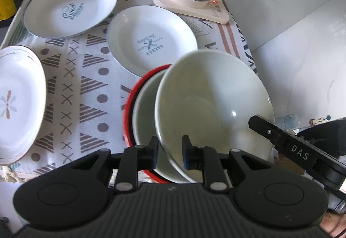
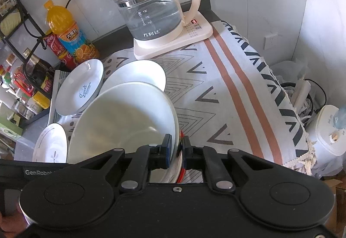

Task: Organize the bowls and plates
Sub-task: 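Carry the small white bowl with both grippers and lower it onto the stacked bowls, then open both grippers and withdraw them from the bowl stack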

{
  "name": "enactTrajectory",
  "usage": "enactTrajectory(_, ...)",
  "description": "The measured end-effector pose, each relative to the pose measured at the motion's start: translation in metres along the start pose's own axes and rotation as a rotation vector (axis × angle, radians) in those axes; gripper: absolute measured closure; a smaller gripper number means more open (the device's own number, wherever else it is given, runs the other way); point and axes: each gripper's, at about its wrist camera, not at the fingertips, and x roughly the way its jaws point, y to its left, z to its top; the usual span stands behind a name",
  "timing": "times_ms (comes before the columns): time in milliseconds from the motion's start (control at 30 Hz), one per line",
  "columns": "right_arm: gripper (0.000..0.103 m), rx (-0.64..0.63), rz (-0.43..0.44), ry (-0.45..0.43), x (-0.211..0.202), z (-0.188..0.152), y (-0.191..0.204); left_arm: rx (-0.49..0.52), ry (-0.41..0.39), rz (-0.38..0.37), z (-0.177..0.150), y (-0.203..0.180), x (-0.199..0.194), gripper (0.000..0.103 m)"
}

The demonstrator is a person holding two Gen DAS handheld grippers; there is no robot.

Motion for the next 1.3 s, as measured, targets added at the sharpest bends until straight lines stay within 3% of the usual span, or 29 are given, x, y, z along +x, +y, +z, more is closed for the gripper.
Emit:
enactTrajectory(267,0.090,-0.025,-0.005,0.026,0.010,0.000,0.012,-0.051,-0.036,0.014,0.006,0.022,-0.011,0.084)
enactTrajectory(467,0.085,-0.052,0.022,-0.006,-0.003,0.008,0.014,-0.073,-0.060,0.019,0.009,0.034,-0.019,0.084)
enactTrajectory(567,0.089,-0.049,0.022,-0.029,-0.009,0.011,0.012,-0.092,-0.055,0.020,0.008,0.039,-0.019,0.084)
enactTrajectory(667,0.100,-0.054,0.011,-0.023,-0.006,0.008,0.011,-0.092,-0.058,0.020,0.005,0.039,-0.021,0.084)
enactTrajectory(967,0.101,-0.034,-0.004,0.019,-0.001,-0.007,0.006,-0.121,-0.073,0.036,-0.005,0.045,-0.033,0.084)
enactTrajectory(1167,0.095,-0.022,0.025,-0.011,-0.021,-0.010,0.009,-0.119,-0.119,0.094,-0.016,0.048,-0.048,0.072)
enactTrajectory(1300,0.071,-0.051,0.048,-0.034,-0.036,-0.014,0.017,-0.139,-0.147,0.119,-0.025,0.054,-0.061,0.057)
